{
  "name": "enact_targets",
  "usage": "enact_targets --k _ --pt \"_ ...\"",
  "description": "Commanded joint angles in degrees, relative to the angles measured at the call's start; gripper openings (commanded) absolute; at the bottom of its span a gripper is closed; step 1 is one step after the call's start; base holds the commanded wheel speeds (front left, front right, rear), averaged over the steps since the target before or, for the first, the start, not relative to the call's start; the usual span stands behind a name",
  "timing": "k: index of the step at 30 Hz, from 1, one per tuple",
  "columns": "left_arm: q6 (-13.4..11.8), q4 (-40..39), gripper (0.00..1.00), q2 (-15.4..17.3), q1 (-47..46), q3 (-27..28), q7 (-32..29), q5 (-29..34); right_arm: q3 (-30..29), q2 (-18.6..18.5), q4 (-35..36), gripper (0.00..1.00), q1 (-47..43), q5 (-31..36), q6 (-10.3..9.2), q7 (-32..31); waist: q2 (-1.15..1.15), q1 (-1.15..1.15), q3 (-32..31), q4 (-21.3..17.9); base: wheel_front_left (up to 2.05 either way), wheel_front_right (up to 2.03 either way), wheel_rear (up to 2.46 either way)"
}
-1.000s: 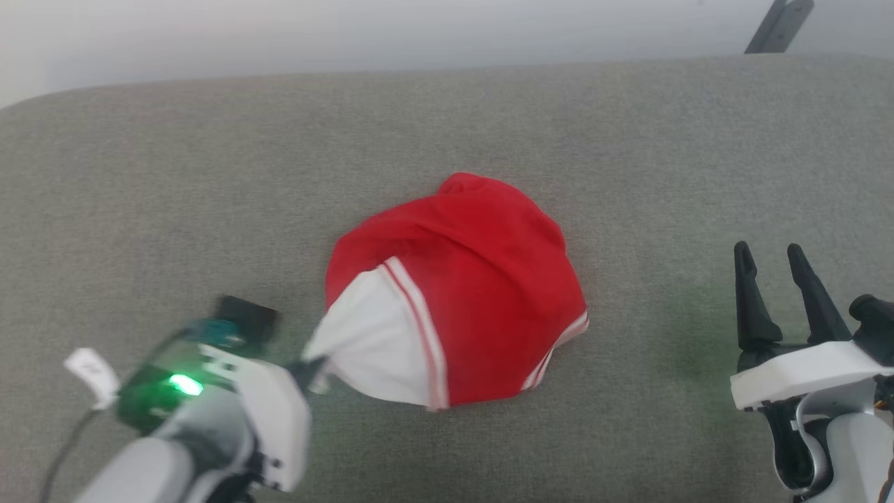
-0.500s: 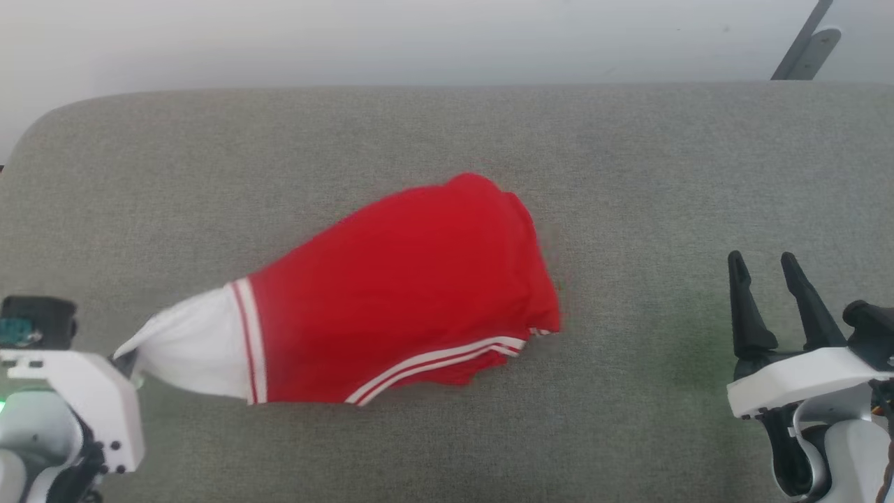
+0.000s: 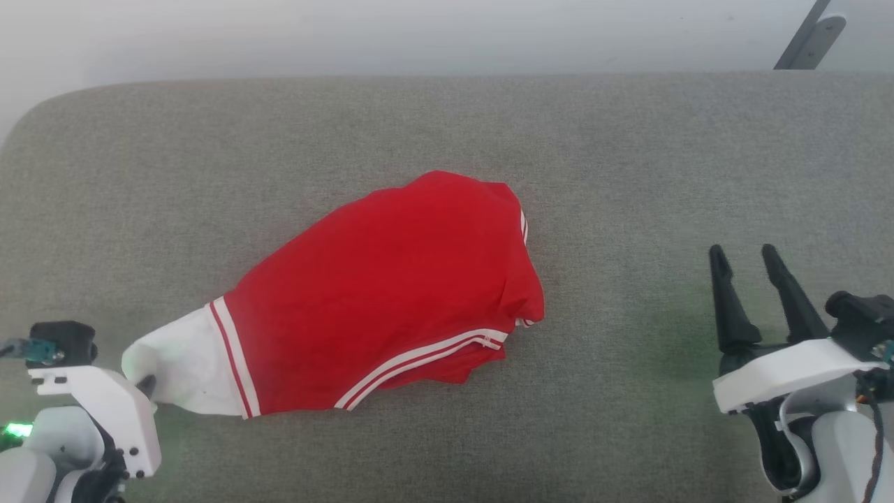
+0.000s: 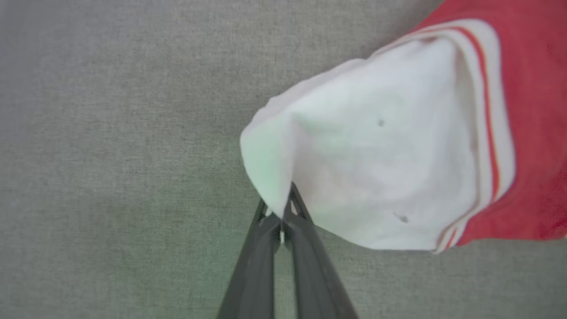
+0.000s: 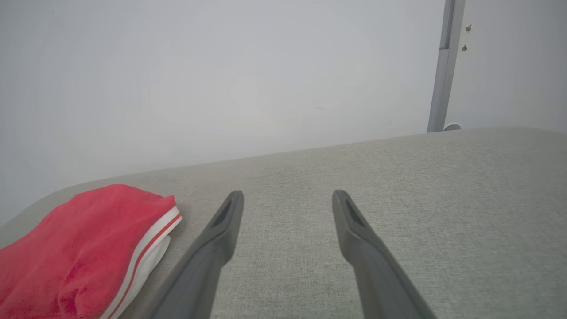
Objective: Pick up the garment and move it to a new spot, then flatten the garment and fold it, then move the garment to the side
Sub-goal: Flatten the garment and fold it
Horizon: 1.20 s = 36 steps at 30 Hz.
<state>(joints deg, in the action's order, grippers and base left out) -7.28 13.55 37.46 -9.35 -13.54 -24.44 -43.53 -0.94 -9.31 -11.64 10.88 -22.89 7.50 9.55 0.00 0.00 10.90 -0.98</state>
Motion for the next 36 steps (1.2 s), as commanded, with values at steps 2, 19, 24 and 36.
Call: enact_targets --k 2,19,24,36 --pt "0.57 1.28 1.0 -0.78 -1.61 0.41 1.97 -0.5 1.38 -0.34 -0.28 1.0 1.02 -1.13 -0.02 -0.4 0.0 0.0 -0.22 0.36 0.0 0.0 0.0" --pt "0.41 -4.98 1.0 -3.89 1.69 1.72 20.42 4.54 8.65 -2.22 -2.8 1.0 2.65 -6.26 -0.02 -8.5 0.0 0.0 -5.22 8.74 0.0 0.0 0.0" --pt "0.09 -6.18 1.0 -5.9 4.22 1.61 26.03 5.5 10.06 -2.76 -4.9 1.0 3.68 -6.93 -0.02 -12.82 0.0 0.0 -6.39 12.41 0.0 0.0 0.0" --pt "0.25 -6.56 1.0 -11.05 7.28 1.46 36.87 6.61 9.7 -3.31 -13.18 0.5 7.46 -4.79 -0.02 -23.51 0.0 0.0 -6.05 19.32 0.0 0.0 0.0"
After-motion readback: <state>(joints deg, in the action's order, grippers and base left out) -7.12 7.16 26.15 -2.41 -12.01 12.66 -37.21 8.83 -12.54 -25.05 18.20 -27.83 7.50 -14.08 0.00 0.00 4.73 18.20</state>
